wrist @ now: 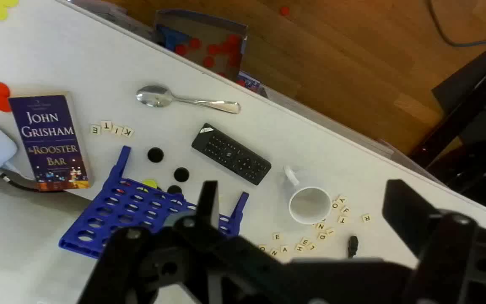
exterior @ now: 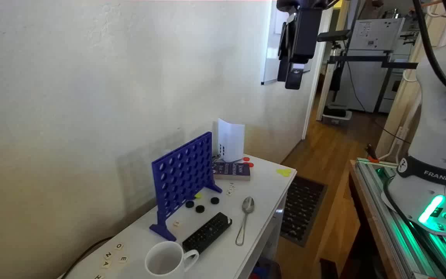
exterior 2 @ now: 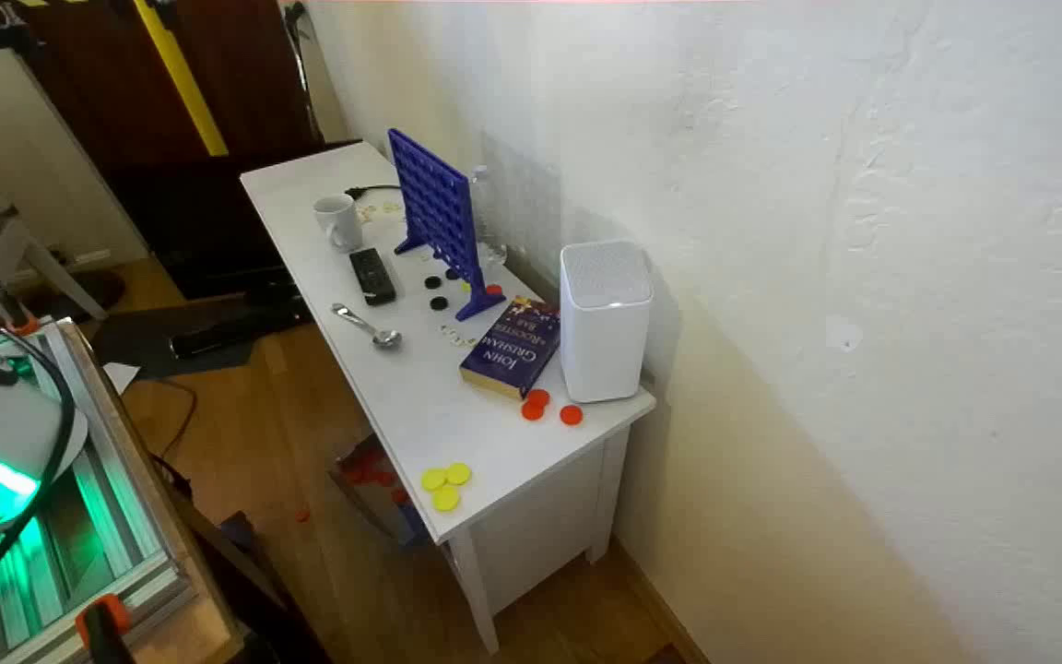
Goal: Put one yellow chip in the blue gameboard.
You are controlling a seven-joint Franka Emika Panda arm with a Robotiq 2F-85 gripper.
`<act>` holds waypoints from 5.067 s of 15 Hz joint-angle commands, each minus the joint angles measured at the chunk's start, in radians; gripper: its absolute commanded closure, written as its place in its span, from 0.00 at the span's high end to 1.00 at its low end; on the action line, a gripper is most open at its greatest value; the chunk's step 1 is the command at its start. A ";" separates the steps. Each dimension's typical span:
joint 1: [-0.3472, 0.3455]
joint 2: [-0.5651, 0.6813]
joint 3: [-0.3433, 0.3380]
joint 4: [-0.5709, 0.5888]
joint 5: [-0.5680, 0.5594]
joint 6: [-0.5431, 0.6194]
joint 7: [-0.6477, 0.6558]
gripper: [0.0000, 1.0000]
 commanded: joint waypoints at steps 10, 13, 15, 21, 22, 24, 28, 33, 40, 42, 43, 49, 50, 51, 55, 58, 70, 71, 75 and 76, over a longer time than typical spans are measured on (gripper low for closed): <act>-0.121 0.124 -0.049 -0.029 -0.063 0.251 0.090 1.00; -0.191 0.229 -0.081 -0.044 -0.079 0.419 0.129 1.00; -0.215 0.283 -0.105 -0.062 -0.081 0.515 0.130 1.00; -0.364 0.335 -0.169 -0.163 -0.281 0.699 0.238 1.00; -0.387 0.333 -0.189 -0.179 -0.299 0.702 0.248 1.00; -0.440 0.327 -0.228 -0.215 -0.336 0.706 0.260 1.00; -0.490 0.352 -0.325 -0.278 -0.312 0.769 0.167 1.00; -0.532 0.528 -0.434 -0.250 -0.276 0.919 0.113 1.00; -0.515 0.531 -0.455 -0.248 -0.291 0.906 0.112 1.00; -0.522 0.569 -0.461 -0.224 -0.308 0.922 0.119 1.00; -0.524 0.623 -0.471 -0.190 -0.288 0.928 0.109 1.00; -0.579 0.819 -0.429 -0.051 -0.084 0.890 -0.086 1.00; -0.596 0.853 -0.421 -0.022 -0.067 0.881 -0.118 1.00; -0.581 0.884 -0.440 0.002 -0.044 0.873 -0.153 1.00; -0.656 1.000 -0.411 0.091 -0.027 0.832 -0.276 1.00; -0.712 1.063 -0.377 0.136 -0.024 0.773 -0.364 1.00; -0.667 1.122 -0.407 0.148 -0.027 0.819 -0.319 1.00; -0.679 1.129 -0.392 0.149 -0.017 0.825 -0.331 1.00; -0.707 1.165 -0.367 0.151 -0.006 0.849 -0.347 1.00; -0.717 1.173 -0.357 0.151 -0.001 0.858 -0.352 1.00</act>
